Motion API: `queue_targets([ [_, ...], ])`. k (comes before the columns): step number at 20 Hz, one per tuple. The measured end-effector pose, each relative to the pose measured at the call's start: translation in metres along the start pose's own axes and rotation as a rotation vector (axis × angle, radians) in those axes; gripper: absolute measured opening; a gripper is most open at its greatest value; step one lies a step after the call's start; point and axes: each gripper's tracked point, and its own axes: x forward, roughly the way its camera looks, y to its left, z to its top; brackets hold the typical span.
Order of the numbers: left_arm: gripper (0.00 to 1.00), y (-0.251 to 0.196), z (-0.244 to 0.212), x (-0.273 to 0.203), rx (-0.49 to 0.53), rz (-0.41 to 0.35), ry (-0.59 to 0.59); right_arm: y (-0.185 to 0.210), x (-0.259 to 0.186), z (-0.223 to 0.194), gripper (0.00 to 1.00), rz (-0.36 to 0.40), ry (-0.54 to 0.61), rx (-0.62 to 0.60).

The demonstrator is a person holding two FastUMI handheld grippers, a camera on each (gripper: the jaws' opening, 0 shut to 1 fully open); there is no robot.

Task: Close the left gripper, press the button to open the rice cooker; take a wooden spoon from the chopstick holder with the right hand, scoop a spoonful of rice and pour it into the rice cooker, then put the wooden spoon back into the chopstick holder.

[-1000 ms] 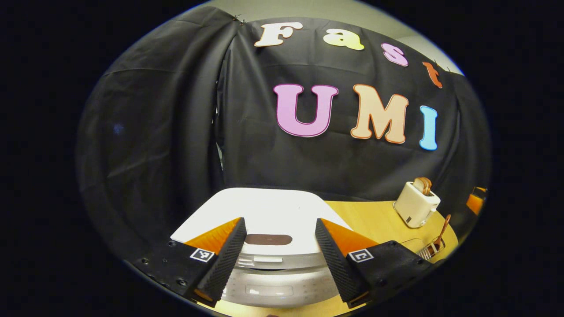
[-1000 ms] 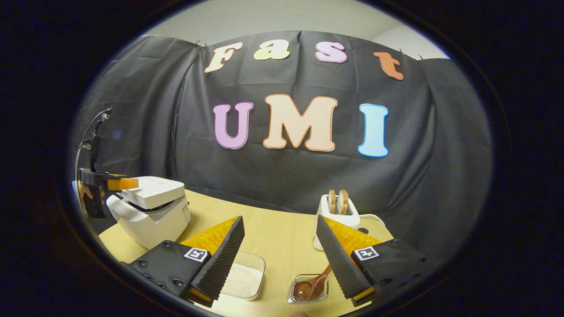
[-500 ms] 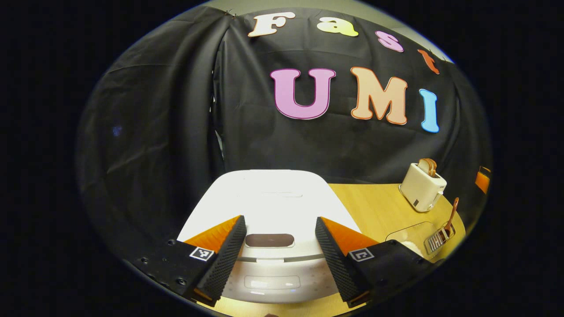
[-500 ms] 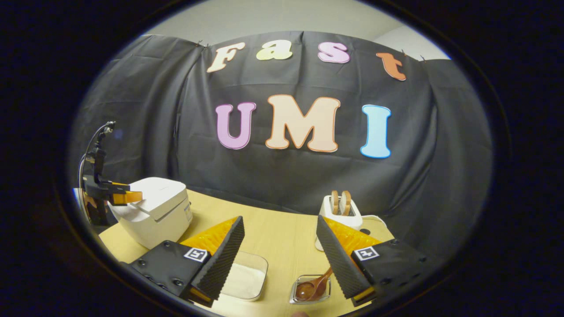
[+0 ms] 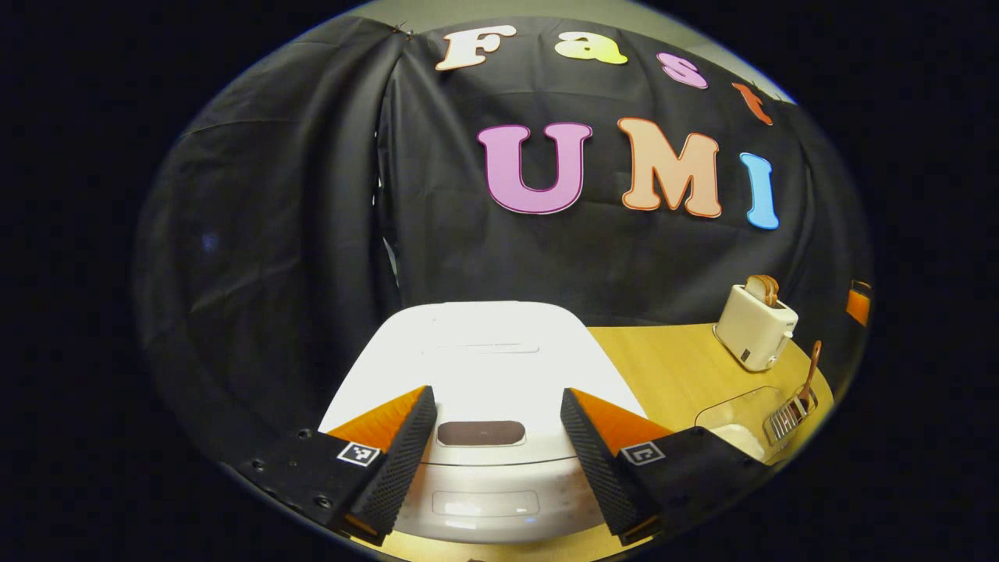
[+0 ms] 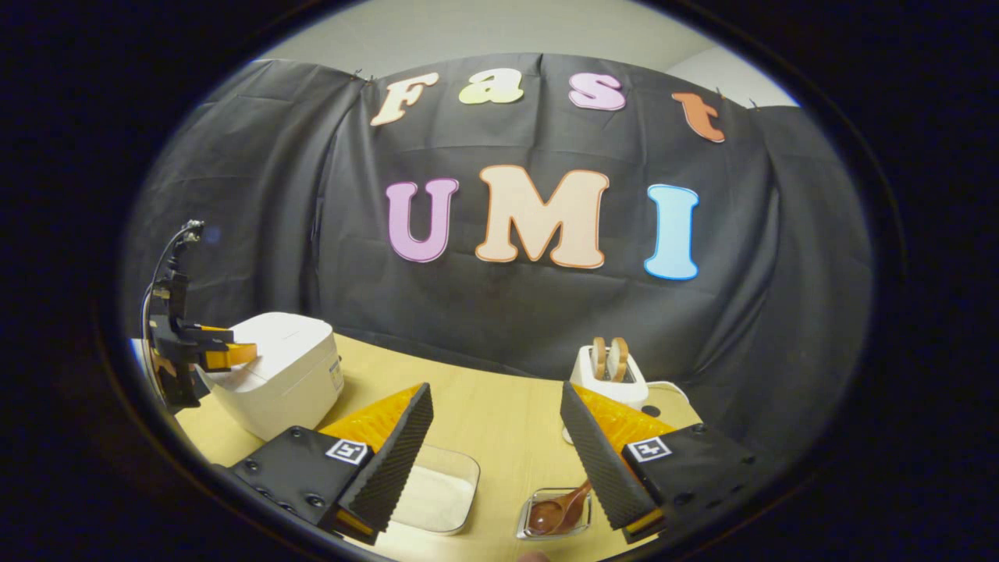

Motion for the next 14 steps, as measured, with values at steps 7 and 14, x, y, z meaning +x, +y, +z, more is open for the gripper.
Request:
queue_targets([
  [7, 0.96, 0.001, 0.004, 0.0, 0.0, 0.037, -0.063, 0.018, 0.0, 0.006, 1.0, 0.026, -0.013, 0.018],
  [14, 0.98, 0.008, 0.023, -0.015, -0.085, 0.05, -0.136, 0.034, -0.007, 0.018, 1.0, 0.068, -0.042, 0.026],
])
